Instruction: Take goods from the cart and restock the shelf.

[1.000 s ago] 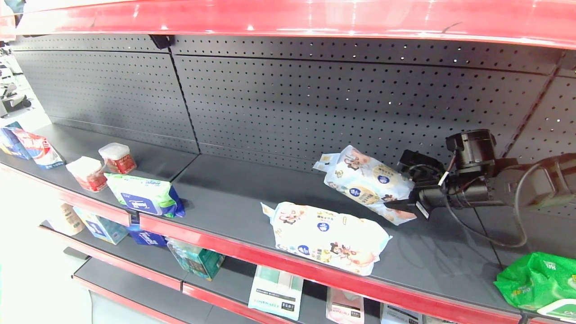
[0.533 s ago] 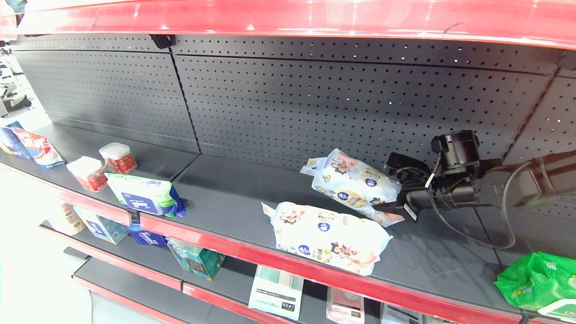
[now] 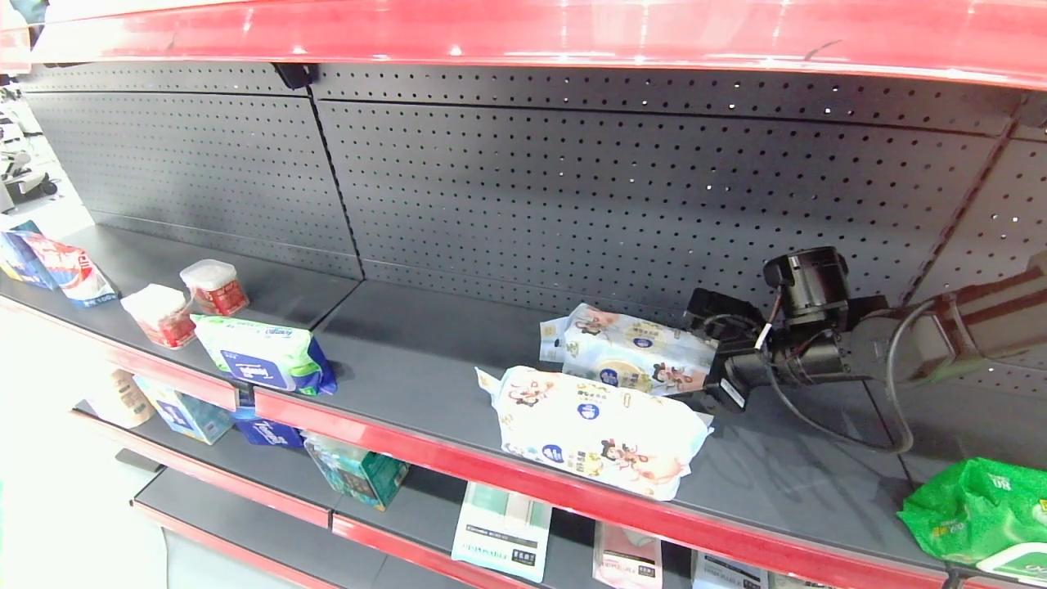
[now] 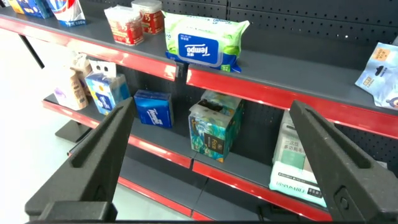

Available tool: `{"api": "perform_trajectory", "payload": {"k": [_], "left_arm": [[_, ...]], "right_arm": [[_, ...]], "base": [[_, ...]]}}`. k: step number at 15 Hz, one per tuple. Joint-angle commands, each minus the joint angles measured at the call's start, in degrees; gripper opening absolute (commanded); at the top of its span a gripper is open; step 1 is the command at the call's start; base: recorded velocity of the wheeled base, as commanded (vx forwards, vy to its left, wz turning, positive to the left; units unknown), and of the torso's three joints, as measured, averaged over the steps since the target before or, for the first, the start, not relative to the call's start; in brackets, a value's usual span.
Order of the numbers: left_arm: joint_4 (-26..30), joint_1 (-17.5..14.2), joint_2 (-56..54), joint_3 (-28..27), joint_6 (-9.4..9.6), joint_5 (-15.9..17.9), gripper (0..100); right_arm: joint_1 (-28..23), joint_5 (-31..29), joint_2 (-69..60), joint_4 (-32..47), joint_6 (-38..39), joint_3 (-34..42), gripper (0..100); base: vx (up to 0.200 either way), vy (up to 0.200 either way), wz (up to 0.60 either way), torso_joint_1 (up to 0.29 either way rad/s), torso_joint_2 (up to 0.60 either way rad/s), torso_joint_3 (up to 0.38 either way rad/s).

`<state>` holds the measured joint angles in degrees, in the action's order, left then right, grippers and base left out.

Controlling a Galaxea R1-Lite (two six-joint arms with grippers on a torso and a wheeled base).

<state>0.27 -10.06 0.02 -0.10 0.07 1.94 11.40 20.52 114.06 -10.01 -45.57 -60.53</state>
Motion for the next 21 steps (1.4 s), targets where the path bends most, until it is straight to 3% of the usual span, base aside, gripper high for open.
{"api": "perform_trajectory", "payload": {"k": [1, 17, 21], "left_arm": [[0.00, 0.04, -0.02, 0.01, 0.01, 0.00, 100], [0.00, -0.05, -0.02, 0.01, 0.01, 0.00, 100], [0.00, -0.05, -0.02, 0.01, 0.01, 0.00, 100]], "right_arm": [[-0.06, 0.05, 0.03, -0.10, 0.13, -0.03, 100], [-5.33, -5.75, -5.25, -0.10, 2.85, 3.31, 100], [-6.65, -5.31, -10.26, -0.01, 2.41, 9.11, 100]], "base": [[0.000, 0.000, 0.00, 0.000, 0.00, 0.000], [0.000, 0.000, 0.00, 0.000, 0.00, 0.000], [0.000, 0.000, 0.00, 0.000, 0.00, 0.000]]}}
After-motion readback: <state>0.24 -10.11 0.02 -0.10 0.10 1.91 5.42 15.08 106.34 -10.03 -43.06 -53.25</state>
